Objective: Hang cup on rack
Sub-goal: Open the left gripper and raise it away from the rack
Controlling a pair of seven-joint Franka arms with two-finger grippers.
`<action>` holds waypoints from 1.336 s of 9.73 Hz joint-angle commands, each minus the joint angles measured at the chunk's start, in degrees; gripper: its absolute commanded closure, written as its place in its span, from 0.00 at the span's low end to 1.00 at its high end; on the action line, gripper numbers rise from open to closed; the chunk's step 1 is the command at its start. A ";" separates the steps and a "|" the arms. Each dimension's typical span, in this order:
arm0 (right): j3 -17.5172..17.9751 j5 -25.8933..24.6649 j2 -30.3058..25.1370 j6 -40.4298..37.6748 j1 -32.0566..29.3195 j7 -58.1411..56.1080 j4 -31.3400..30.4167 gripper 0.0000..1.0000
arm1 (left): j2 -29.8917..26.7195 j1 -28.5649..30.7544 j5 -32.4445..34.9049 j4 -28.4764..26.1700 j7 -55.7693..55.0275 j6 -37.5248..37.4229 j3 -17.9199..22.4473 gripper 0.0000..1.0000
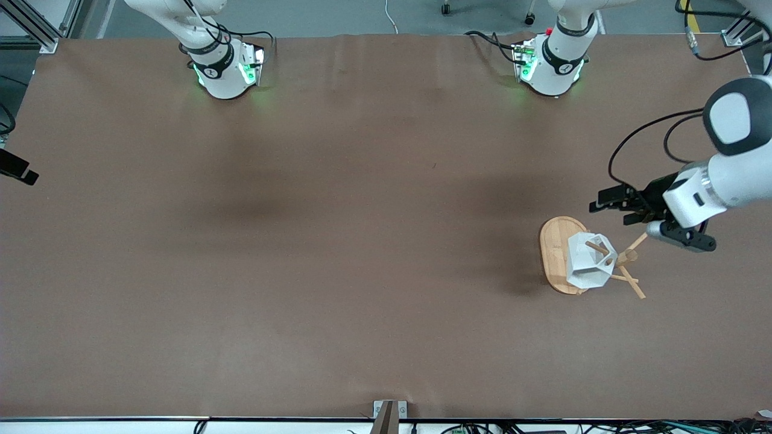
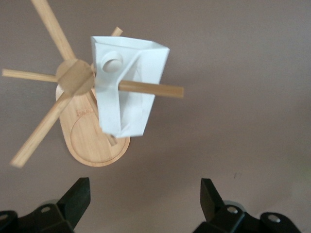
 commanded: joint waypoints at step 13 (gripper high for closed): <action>3.09 0.07 -0.59 -0.22 0.08 0.03 -0.33 0.00 | -5.09 -9.23 17.31 21.02 -21.52 -26.70 3.60 0.00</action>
